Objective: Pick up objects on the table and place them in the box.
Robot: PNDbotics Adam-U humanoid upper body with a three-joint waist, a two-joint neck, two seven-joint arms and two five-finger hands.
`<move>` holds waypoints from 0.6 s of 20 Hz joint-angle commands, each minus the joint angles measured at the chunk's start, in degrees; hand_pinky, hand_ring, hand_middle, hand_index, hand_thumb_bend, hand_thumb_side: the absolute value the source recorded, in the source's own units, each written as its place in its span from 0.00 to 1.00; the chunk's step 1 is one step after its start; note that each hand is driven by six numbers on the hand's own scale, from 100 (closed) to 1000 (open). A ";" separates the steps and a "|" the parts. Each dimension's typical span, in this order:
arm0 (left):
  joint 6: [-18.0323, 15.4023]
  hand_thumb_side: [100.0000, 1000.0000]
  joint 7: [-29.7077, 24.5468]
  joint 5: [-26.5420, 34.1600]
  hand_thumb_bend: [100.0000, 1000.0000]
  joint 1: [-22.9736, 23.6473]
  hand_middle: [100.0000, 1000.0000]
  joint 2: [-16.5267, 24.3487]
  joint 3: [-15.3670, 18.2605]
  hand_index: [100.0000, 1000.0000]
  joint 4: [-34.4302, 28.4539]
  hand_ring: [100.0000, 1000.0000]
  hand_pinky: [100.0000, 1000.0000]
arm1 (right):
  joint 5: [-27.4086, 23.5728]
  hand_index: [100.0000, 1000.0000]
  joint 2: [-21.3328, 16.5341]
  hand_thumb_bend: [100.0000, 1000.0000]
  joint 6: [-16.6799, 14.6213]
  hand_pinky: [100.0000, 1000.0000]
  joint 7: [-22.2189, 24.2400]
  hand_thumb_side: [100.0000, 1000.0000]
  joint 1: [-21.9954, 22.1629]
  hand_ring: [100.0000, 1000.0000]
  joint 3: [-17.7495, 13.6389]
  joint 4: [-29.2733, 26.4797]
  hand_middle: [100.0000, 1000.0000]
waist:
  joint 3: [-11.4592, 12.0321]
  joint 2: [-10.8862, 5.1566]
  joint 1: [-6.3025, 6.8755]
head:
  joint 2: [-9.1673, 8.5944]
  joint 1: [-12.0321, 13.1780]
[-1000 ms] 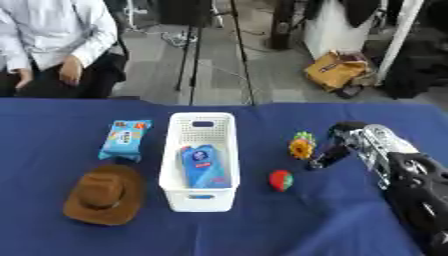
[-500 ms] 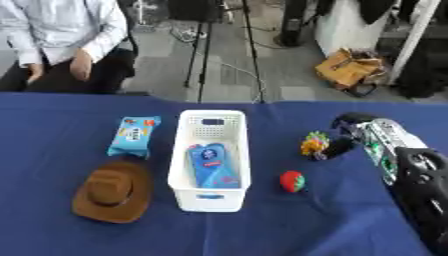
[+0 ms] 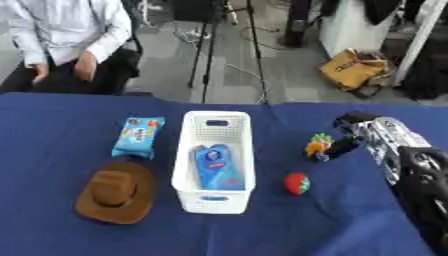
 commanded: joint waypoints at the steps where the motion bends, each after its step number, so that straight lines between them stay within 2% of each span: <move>1: -0.17 0.80 -0.10 -0.15 0.00 -1.10 0.77 0.88 -0.13 0.78 -0.82 0.75 0.81 | 0.47 0.94 -1.60 0.73 -0.08 0.97 0.29 0.54 -1.51 0.99 -0.88 -0.80 0.79 | 0.30 -0.84 -0.03 | -0.90 -0.37; 12: -0.23 0.80 -0.14 -0.02 0.00 -1.26 0.77 0.86 -0.06 0.78 -0.82 0.75 0.81 | 0.42 0.93 -0.44 0.72 0.28 0.97 -0.05 0.53 -1.31 0.99 -1.22 0.30 0.79 | 0.96 -0.18 -0.21 | -1.32 -0.53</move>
